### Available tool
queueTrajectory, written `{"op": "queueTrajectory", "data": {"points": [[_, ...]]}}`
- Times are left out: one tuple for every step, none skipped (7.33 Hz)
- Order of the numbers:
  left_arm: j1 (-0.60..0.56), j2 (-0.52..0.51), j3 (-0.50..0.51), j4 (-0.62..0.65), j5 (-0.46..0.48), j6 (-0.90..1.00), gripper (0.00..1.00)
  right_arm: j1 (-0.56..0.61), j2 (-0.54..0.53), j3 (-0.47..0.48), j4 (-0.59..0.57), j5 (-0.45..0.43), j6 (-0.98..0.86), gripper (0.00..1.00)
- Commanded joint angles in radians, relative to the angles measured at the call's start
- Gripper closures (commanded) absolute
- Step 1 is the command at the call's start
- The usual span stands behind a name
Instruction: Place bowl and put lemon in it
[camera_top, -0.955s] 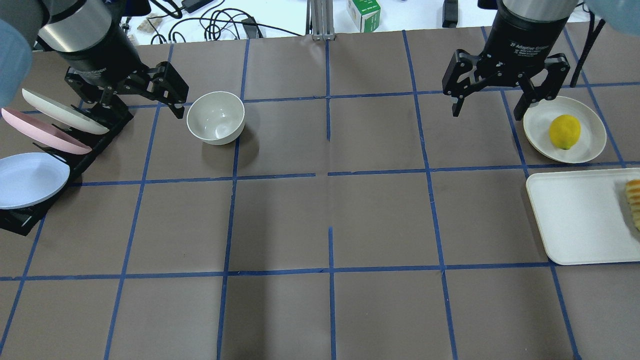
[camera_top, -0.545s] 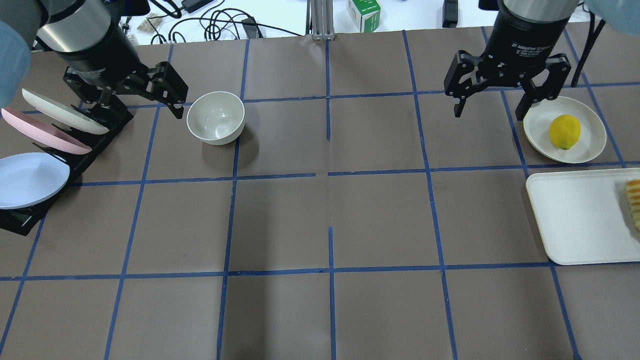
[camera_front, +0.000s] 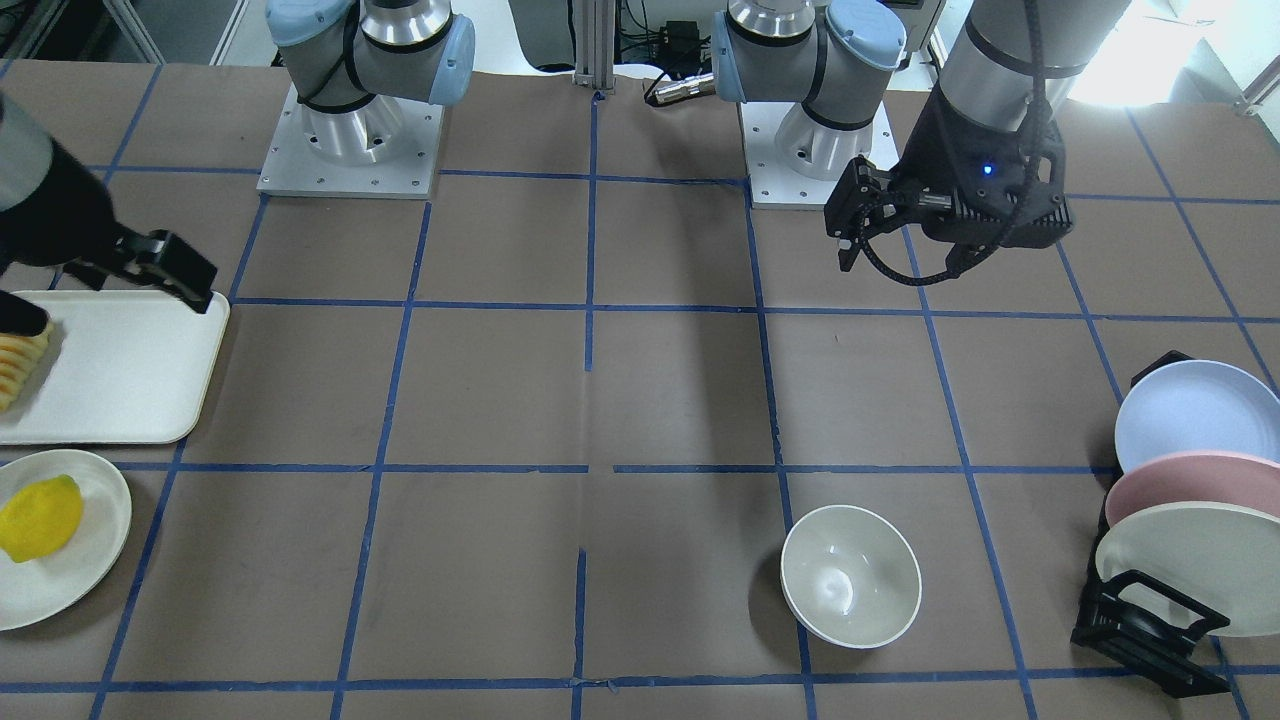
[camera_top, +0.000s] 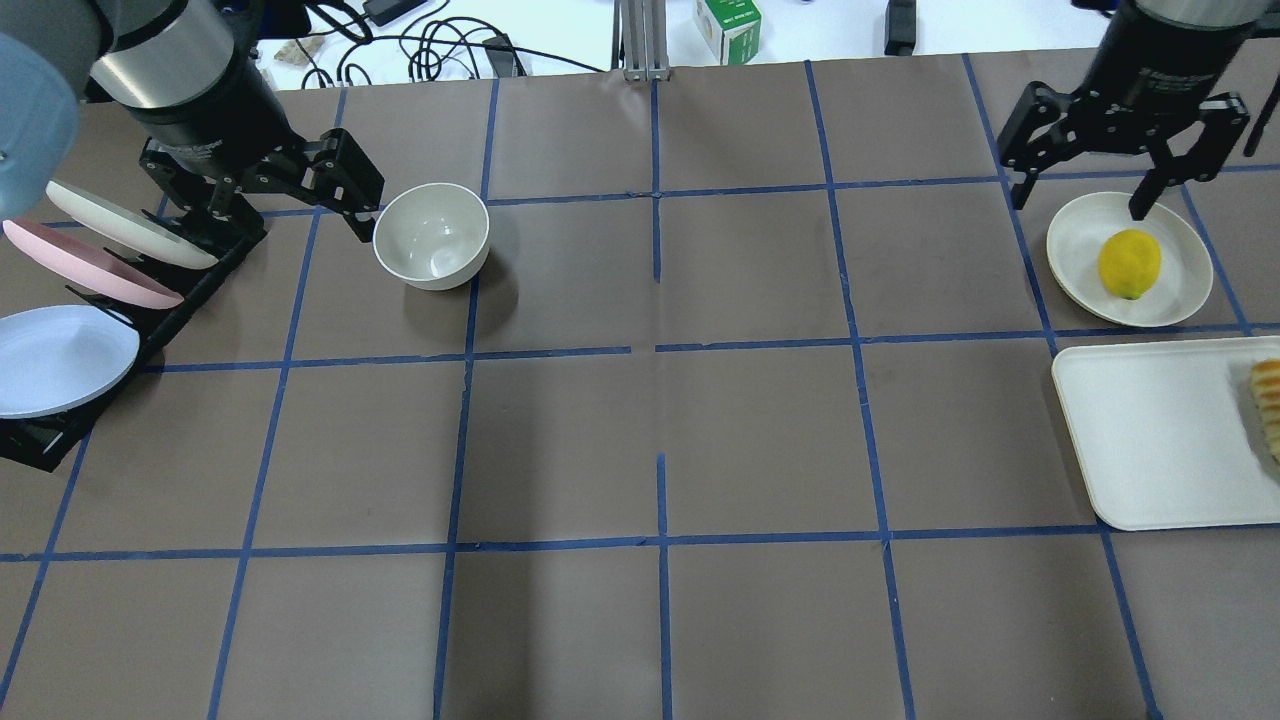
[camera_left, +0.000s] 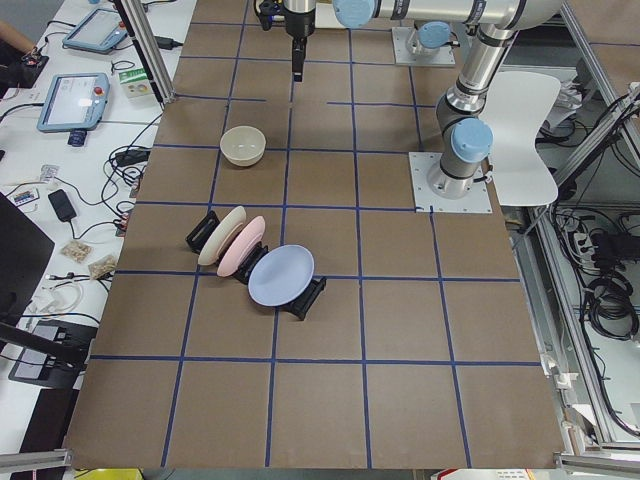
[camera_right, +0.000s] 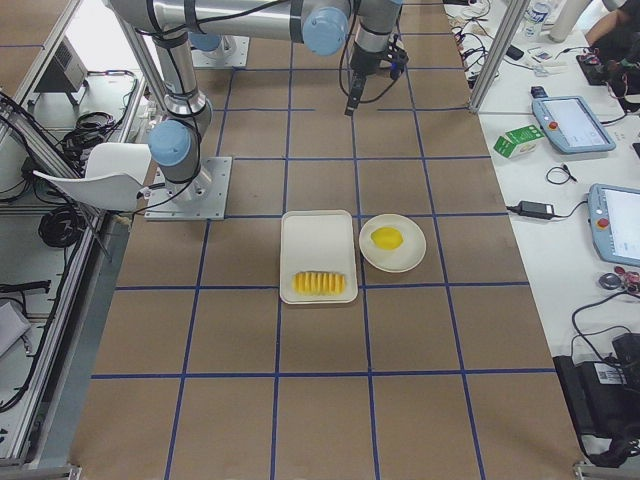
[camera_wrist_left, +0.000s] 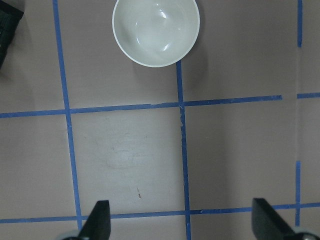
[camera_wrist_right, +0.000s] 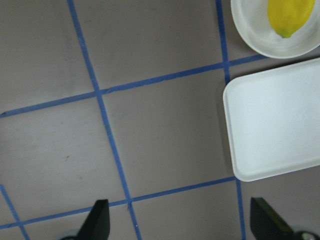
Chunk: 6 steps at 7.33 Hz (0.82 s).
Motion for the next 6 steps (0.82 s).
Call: {"op": "queueTrajectory", "data": {"points": [[0.002, -0.186, 0.073, 0.075, -0.001, 0.009, 0.0, -0.134, 0.11, -0.001, -0.161, -0.002, -0.168, 0.0], [0.009, -0.281, 0.158, 0.077, -0.009, 0.01, 0.0, -0.159, 0.158, -0.001, -0.203, -0.002, -0.223, 0.0], [0.047, -0.378, 0.224, 0.087, -0.009, 0.03, 0.0, -0.188, 0.209, -0.001, -0.262, -0.008, -0.272, 0.0], [0.095, -0.465, 0.233, 0.182, -0.038, 0.086, 0.0, -0.214, 0.262, -0.001, -0.312, -0.009, -0.303, 0.0], [0.112, -0.553, 0.233, 0.295, -0.07, 0.139, 0.0, -0.24, 0.31, -0.001, -0.361, -0.012, -0.326, 0.0], [0.115, -0.601, 0.246, 0.343, -0.075, 0.138, 0.0, -0.243, 0.357, -0.001, -0.414, -0.008, -0.328, 0.0]]}}
